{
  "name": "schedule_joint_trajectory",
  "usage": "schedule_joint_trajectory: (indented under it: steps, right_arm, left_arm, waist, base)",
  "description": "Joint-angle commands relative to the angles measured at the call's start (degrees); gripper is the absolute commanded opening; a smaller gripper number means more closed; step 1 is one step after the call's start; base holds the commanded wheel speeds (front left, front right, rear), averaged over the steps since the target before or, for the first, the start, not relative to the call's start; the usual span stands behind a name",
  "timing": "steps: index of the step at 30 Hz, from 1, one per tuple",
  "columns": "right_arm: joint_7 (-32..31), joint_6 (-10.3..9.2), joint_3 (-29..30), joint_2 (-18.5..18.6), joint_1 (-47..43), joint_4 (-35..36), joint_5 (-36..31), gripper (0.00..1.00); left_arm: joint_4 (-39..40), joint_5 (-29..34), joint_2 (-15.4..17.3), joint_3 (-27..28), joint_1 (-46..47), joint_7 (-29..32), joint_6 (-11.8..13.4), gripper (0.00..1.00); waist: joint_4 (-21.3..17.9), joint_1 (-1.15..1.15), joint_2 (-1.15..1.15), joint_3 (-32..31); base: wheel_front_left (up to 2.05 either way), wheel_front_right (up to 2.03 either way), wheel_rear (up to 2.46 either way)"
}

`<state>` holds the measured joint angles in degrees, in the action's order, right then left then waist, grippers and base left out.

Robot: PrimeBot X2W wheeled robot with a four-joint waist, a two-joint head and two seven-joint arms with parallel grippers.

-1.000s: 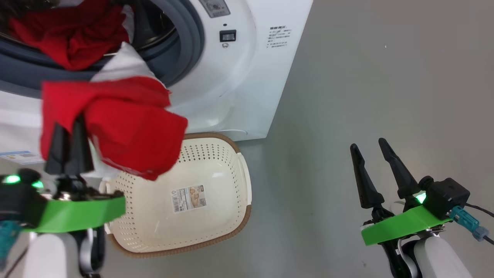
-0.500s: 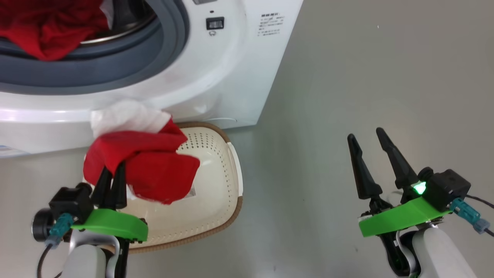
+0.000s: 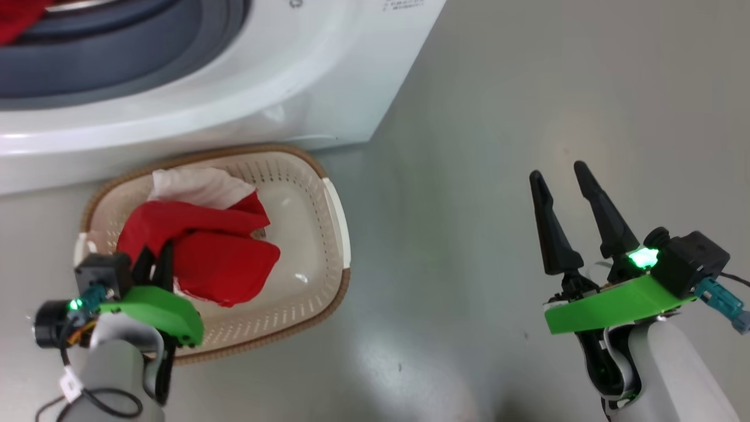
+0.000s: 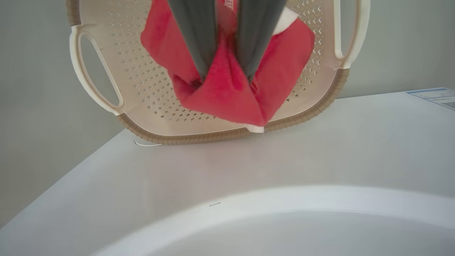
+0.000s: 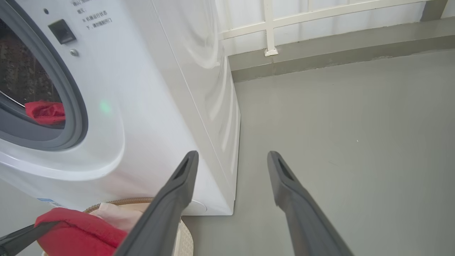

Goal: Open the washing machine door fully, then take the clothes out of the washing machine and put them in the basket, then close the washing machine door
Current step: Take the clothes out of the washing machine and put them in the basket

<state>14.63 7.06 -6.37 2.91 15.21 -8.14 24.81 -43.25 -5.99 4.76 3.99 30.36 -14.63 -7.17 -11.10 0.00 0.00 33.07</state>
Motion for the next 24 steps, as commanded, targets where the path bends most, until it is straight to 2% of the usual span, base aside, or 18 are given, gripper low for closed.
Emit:
schedule_joint_trajectory:
  steps: [1,10,11,18,20,23,24]
  right_arm:
    - [0.37,0.43,-1.25,-0.03,0.36,1.72,0.56,1.0]
    - [0.37,0.43,-0.85,-0.03,1.8,2.87,0.78,1.0]
    - [0.37,0.43,-0.77,-0.03,1.9,2.94,0.8,1.0]
    - [0.37,0.43,-0.84,-0.03,2.14,3.51,0.92,1.0]
    - [0.37,0.43,-0.9,-0.03,2.2,3.5,0.91,1.0]
    - [0.37,0.43,-1.07,-0.03,2.31,3.29,0.85,1.0]
    - [0.37,0.43,-1.1,-0.03,2.28,3.18,0.79,1.0]
  left_arm:
    - [-0.13,0.85,1.82,0.99,1.05,-0.37,-0.28,0.0]
    - [-7.46,0.61,3.59,-1.57,6.95,-0.37,-0.31,0.0]
    - [-8.18,0.5,3.74,-1.82,7.5,-0.37,-0.31,0.04]
    - [-10.85,-0.59,4.04,-2.46,9.76,-0.37,-0.31,0.11]
    - [-10.97,-0.89,3.93,-2.19,9.87,-0.37,-0.31,0.16]
    - [-11.1,-1.08,3.88,-1.95,9.73,-0.37,-0.31,0.49]
    - [-11.09,-1.08,3.82,-1.77,9.56,-0.37,-0.31,0.78]
  waist:
    - [-1.41,0.0,0.0,4.16]
    - [-2.01,0.0,0.0,9.88]
    - [-1.98,0.0,0.0,10.24]
    - [-1.45,0.0,0.0,11.53]
    - [-1.28,0.0,0.0,11.42]
    - [-1.06,0.0,0.0,10.93]
    - [-0.97,0.0,0.0,10.63]
  base:
    - [0.0,0.0,0.0]
    - [0.0,0.0,0.0]
    - [0.0,0.0,0.0]
    - [0.0,0.0,0.0]
    - [0.0,0.0,0.0]
    - [0.0,0.0,0.0]
    - [0.0,0.0,0.0]
